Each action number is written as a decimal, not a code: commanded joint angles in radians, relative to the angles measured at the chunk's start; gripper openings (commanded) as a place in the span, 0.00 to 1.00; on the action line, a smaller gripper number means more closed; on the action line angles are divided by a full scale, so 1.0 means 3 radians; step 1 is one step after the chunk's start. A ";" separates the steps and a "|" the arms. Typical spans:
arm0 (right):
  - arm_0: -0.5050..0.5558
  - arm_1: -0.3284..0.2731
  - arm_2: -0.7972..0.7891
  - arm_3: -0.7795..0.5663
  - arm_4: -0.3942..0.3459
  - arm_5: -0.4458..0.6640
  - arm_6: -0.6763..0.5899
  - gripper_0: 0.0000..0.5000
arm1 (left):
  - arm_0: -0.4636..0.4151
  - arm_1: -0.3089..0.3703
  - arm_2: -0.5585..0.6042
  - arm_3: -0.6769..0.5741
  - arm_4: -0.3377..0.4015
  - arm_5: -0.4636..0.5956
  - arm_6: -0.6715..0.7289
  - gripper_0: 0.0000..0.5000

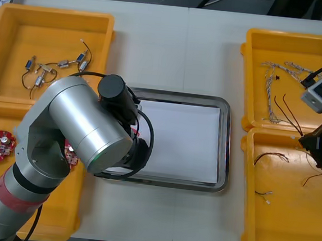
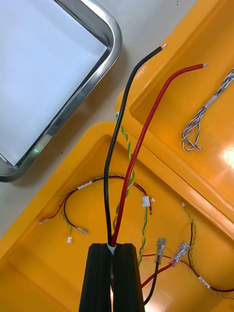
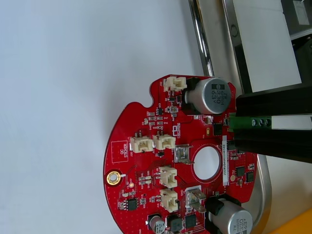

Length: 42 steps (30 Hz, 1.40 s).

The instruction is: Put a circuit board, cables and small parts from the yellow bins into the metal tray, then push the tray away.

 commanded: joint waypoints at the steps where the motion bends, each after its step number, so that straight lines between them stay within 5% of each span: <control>1: -0.0103 -0.0213 0.0180 -0.0201 -0.0019 0.0012 0.0073 0.00 | -0.0162 -0.0119 -0.0106 0.0082 -0.0048 0.0021 -0.0176 0.00; 42: -0.0098 -0.0228 0.0374 -0.0232 0.0139 0.0012 0.0042 0.00 | -0.0392 -0.0273 -0.0218 0.0849 -0.0155 -0.0233 -0.0100 0.02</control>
